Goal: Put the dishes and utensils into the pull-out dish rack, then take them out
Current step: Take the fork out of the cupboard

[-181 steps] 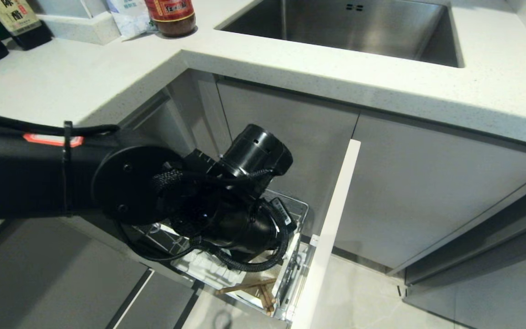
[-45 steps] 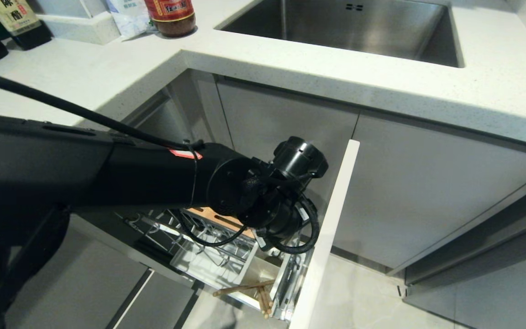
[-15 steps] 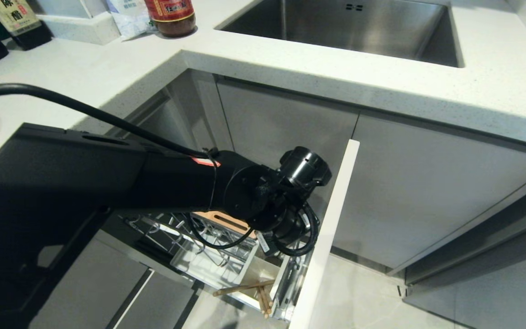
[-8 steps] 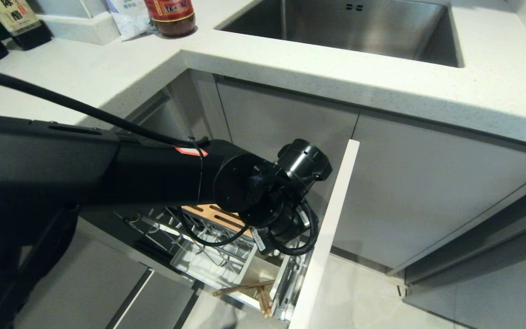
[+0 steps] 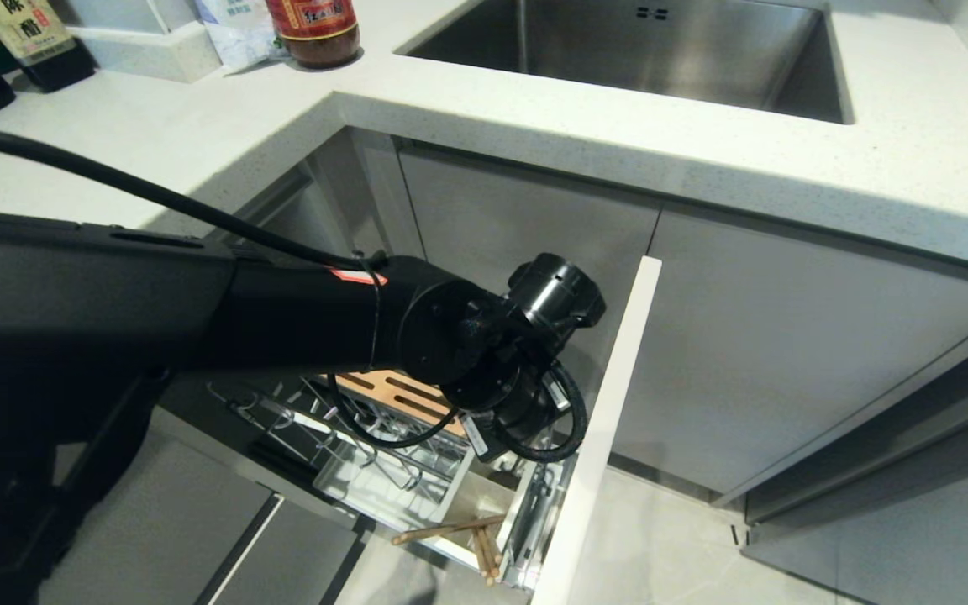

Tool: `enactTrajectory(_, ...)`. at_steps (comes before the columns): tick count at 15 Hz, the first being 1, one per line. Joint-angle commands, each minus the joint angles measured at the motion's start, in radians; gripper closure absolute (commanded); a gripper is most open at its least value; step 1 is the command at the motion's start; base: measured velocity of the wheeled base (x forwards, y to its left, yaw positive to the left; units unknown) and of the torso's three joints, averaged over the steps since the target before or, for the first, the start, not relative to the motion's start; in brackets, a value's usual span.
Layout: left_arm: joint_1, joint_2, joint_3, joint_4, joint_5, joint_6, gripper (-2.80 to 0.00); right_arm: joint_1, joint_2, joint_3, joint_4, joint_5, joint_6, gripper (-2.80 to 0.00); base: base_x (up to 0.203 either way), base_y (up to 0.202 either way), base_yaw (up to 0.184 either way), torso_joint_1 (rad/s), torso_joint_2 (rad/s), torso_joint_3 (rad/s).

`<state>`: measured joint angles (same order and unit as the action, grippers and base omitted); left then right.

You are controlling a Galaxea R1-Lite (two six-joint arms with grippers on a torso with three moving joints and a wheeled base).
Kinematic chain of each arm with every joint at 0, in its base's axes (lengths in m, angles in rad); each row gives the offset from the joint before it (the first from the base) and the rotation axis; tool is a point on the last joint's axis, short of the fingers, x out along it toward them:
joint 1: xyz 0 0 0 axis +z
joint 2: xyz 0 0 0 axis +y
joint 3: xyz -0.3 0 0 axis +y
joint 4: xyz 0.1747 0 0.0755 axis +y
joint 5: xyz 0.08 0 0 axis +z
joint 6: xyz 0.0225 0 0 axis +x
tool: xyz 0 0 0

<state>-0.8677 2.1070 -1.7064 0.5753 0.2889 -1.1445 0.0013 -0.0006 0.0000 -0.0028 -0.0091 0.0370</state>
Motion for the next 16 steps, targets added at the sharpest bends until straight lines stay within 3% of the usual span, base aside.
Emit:
enactTrajectory(1, 0.006, 0.026, -0.004, 0.003, 0.001, -0.008, -2.8, 0.0, 0.001, 0.0, 0.0, 0.0, 0.001, 0.0, 0.0, 0.0, 0.0, 0.0, 0.0, 0.0)
enactTrajectory(14, 0.015, 0.036, -0.012, -0.002, -0.001, -0.004, -2.8, 0.0, 0.001, 0.0, 0.0, 0.0, 0.0, 0.0, 0.0, 0.0, 0.0, 0.0, 0.0, 0.0)
enactTrajectory(15, 0.015, 0.036, -0.012, -0.001, -0.001, -0.004, 0.0, 0.0, 0.001, 0.0, 0.0, 0.0, 0.0, 0.0, 0.0, 0.0, 0.0, 0.0, 0.0, 0.0)
enactTrajectory(16, 0.015, 0.037, -0.012, -0.002, 0.001, -0.004, 0.0, 0.0, 0.001, 0.0, 0.0, 0.0, 0.0, 0.0, 0.0, 0.0, 0.0, 0.0, 0.0, 0.0)
